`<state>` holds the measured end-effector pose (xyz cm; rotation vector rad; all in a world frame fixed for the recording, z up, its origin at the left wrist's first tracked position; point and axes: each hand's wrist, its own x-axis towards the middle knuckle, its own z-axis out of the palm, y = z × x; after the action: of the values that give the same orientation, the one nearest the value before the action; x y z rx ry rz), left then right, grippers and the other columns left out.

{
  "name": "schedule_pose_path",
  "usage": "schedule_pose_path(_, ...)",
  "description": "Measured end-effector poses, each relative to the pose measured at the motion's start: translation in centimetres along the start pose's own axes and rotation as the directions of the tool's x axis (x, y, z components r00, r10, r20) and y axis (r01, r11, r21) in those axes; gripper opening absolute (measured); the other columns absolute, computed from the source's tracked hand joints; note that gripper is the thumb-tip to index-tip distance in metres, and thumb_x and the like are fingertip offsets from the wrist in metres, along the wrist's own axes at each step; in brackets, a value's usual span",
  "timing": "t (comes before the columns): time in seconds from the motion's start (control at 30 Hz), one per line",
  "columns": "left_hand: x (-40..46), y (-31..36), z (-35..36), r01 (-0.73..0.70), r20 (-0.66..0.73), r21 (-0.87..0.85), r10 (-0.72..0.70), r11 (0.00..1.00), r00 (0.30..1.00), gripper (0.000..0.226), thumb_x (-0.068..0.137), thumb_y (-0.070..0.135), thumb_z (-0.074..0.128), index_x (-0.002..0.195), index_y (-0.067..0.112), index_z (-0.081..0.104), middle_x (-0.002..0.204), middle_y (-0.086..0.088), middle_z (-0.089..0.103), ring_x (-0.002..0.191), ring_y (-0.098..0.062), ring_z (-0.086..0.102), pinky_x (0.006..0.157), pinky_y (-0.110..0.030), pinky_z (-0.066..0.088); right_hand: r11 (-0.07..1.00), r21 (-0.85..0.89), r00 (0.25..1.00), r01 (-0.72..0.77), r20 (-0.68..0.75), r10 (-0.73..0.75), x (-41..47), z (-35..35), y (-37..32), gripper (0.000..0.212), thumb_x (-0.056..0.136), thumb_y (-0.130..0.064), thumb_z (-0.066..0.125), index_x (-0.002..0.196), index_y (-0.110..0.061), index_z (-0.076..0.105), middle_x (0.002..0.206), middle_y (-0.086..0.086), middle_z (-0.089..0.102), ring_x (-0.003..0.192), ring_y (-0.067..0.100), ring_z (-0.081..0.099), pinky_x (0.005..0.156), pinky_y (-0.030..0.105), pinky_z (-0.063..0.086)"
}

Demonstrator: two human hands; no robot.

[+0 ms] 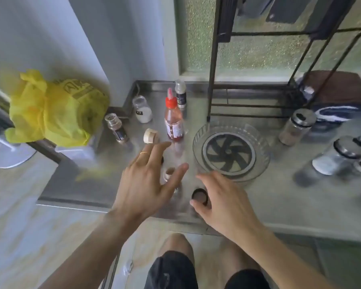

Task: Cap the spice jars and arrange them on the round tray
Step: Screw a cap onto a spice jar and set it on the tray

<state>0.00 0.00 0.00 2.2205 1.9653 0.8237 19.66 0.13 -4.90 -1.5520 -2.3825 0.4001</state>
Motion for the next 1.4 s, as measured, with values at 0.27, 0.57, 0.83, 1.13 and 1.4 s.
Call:
schedule_pose_path(0.27, -2.7, -1.1, 3.8, 0.047, -0.23, -0.201, -0.093, 0.979, 0.969, 0.071, 0.078, 0.063, 0.077, 0.129, 0.02, 0.054, 0.121, 0.005, 0.068, 0.1, -0.014, 0.069, 0.088, -0.04, 0.059, 0.996, -0.076, 0.995, 0.049, -0.084, -0.056, -0.3, 2.8, -0.1, 0.04, 0.094, -0.038, 0.065, 0.131, -0.024, 0.057, 0.12, 0.0, 0.06, 0.106, 0.027, 0.066, 0.076, 0.036, 0.048)
schedule_pose_path(0.57, -4.6, -0.6, 6.1, 0.257, -0.128, -0.505, -0.365, 0.824, 0.922, 0.091, 0.064, 0.068, 0.082, 0.134, 0.022, 0.047, 0.12, 0.002, 0.069, 0.104, -0.014, 0.07, 0.093, -0.041, 0.06, 0.966, 0.25, 0.943, -0.061, -0.302, 0.138, 1.6, -1.4, -2.0, 0.026, 0.089, -0.029, 0.074, 0.114, -0.026, 0.067, 0.115, 0.003, 0.063, 0.109, 0.023, 0.061, 0.083, 0.028, 0.041)
schedule_pose_path(0.83, -4.7, -1.5, 7.4, 0.27, -0.185, -0.447, -0.383, 0.853, 0.905, 0.042, 0.076, 0.038, 0.087, 0.109, 0.019, 0.069, 0.093, 0.006, 0.078, 0.09, -0.013, 0.073, 0.083, -0.031, 0.058, 0.802, 0.594, 0.924, 0.065, -0.339, 0.176, 3.2, -1.9, -5.1, 0.032, 0.074, -0.019, 0.086, 0.095, -0.021, 0.063, 0.093, -0.006, 0.071, 0.087, 0.012, 0.069, 0.08, 0.028, 0.055)
schedule_pose_path(1.13, -5.0, -2.7, 8.5, 0.164, -0.214, -0.511, -0.31, 0.844, 0.926, 0.031, 0.081, 0.035, 0.084, 0.106, 0.022, 0.071, 0.088, 0.01, 0.076, 0.085, -0.007, 0.073, 0.083, -0.035, 0.06, 0.855, 0.505, 0.971, 0.119, -0.239, 0.006, 4.6, -1.3, -4.5, 0.028, 0.073, -0.011, 0.084, 0.091, -0.021, 0.064, 0.097, -0.005, 0.078, 0.088, 0.01, 0.075, 0.087, 0.036, 0.062)
schedule_pose_path(1.4, -4.9, -3.2, 9.2, 0.101, -0.249, -0.508, -0.258, 0.855, 0.933, 0.034, 0.085, 0.038, 0.079, 0.113, 0.022, 0.07, 0.097, 0.011, 0.076, 0.09, -0.004, 0.071, 0.084, -0.03, 0.058, 0.973, -0.011, 0.972, 0.232, 0.035, -0.231, 6.9, -4.5, -6.2, 0.041, 0.077, -0.034, 0.082, 0.116, -0.026, 0.069, 0.099, -0.005, 0.075, 0.092, 0.021, 0.071, 0.083, 0.035, 0.058)
